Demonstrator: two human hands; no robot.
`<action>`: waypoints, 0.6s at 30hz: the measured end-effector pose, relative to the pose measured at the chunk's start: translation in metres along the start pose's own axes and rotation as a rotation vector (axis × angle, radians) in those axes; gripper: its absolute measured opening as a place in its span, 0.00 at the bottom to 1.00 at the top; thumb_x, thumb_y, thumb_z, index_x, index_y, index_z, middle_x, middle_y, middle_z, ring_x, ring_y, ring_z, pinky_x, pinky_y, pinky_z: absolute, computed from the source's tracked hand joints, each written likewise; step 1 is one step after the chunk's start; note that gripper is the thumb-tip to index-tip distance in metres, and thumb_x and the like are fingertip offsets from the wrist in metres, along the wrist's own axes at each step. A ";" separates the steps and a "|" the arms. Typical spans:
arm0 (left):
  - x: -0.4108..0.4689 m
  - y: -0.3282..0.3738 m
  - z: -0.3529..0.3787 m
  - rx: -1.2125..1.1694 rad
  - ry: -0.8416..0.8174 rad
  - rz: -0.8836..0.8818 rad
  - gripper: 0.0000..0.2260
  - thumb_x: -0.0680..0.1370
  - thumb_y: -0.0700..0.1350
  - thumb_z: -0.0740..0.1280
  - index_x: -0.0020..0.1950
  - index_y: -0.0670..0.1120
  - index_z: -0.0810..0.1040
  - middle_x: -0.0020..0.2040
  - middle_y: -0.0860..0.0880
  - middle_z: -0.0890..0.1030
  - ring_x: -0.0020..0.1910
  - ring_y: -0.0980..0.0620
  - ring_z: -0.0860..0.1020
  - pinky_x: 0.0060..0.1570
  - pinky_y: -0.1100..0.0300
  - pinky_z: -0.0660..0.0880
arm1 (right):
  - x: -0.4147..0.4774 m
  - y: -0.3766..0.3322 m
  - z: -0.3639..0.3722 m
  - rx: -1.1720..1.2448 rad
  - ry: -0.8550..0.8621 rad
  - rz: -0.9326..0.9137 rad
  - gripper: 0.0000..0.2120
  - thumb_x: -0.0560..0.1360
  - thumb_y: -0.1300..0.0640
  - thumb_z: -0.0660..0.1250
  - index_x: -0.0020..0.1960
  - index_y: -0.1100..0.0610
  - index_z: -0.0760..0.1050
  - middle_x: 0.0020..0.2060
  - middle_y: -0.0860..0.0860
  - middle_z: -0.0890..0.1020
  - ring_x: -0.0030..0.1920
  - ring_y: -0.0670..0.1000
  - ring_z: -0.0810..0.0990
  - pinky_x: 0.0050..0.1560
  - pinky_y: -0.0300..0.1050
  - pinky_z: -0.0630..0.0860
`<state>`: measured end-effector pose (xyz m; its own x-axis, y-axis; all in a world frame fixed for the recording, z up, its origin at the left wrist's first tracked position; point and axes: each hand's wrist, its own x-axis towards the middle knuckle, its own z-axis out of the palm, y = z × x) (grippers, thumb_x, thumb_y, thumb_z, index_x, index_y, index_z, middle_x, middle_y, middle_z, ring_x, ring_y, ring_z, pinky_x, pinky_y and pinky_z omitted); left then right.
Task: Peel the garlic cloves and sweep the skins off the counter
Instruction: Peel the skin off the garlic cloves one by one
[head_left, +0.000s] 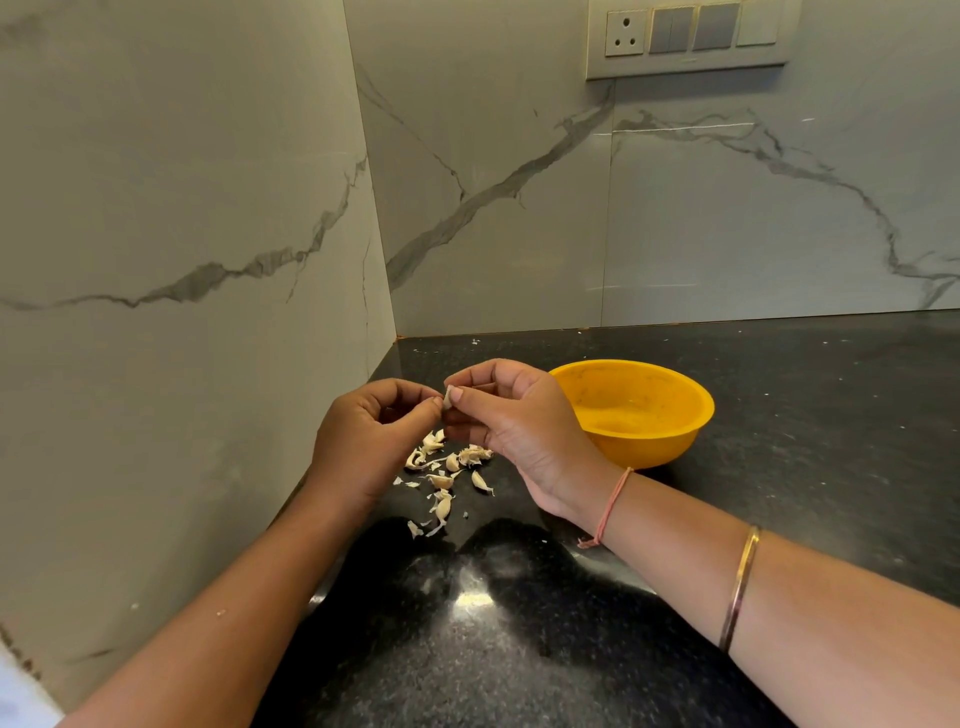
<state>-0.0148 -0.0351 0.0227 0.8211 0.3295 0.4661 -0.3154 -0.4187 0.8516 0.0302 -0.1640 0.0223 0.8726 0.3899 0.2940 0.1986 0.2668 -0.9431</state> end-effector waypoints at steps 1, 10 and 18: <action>0.000 0.000 0.000 0.015 -0.002 0.002 0.07 0.74 0.41 0.69 0.37 0.51 0.80 0.30 0.55 0.81 0.31 0.64 0.77 0.31 0.74 0.72 | 0.000 0.001 0.000 -0.045 0.006 -0.022 0.04 0.74 0.67 0.67 0.48 0.62 0.78 0.43 0.60 0.82 0.41 0.52 0.83 0.47 0.47 0.82; 0.001 -0.002 -0.001 0.087 -0.017 0.015 0.08 0.73 0.40 0.70 0.36 0.52 0.80 0.31 0.55 0.81 0.32 0.62 0.79 0.33 0.73 0.73 | -0.001 0.003 0.001 -0.217 0.009 -0.111 0.05 0.73 0.67 0.69 0.45 0.59 0.81 0.42 0.60 0.83 0.44 0.55 0.84 0.48 0.48 0.81; 0.000 -0.002 0.001 0.123 -0.017 0.002 0.06 0.73 0.43 0.69 0.37 0.52 0.79 0.36 0.52 0.82 0.36 0.57 0.78 0.37 0.66 0.73 | 0.002 0.005 0.001 -0.258 0.032 -0.115 0.06 0.74 0.65 0.68 0.48 0.58 0.82 0.43 0.58 0.84 0.45 0.55 0.84 0.50 0.51 0.81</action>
<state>-0.0135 -0.0352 0.0205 0.8287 0.3149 0.4627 -0.2569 -0.5205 0.8143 0.0325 -0.1611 0.0188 0.8508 0.3408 0.4001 0.4005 0.0726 -0.9134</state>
